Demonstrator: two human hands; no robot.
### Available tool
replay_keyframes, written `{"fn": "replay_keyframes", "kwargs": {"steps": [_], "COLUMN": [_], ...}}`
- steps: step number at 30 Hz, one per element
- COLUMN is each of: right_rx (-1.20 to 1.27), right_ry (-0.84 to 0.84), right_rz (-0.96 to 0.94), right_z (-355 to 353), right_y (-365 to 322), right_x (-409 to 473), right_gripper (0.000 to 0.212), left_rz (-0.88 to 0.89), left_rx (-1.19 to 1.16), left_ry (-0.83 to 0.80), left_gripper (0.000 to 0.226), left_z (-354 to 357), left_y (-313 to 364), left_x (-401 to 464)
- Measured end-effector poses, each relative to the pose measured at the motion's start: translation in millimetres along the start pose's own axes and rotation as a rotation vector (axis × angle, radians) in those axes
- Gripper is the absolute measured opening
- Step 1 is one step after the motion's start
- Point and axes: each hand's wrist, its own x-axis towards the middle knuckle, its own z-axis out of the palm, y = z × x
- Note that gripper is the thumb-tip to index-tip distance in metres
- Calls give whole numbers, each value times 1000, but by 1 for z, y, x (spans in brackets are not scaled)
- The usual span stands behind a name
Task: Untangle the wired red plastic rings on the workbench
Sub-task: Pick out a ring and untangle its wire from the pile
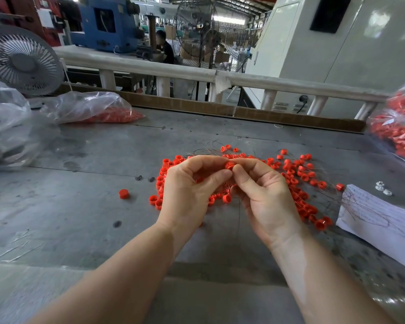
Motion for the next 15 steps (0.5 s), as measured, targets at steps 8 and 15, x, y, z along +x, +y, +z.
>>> {"fn": "replay_keyframes", "kwargs": {"steps": [8, 15], "right_rx": [-91, -116], "right_ry": [-5, 19], "right_rz": [-76, -74], "right_z": [-2, -3], "right_y": [3, 5], "right_x": [2, 1], "right_gripper": [19, 11], "left_rz": [23, 18], "left_rx": [13, 14], "left_ry": [4, -29], "left_gripper": [20, 23], "left_z": [0, 1], "left_y": [1, 1], "left_x": [0, 1]}}
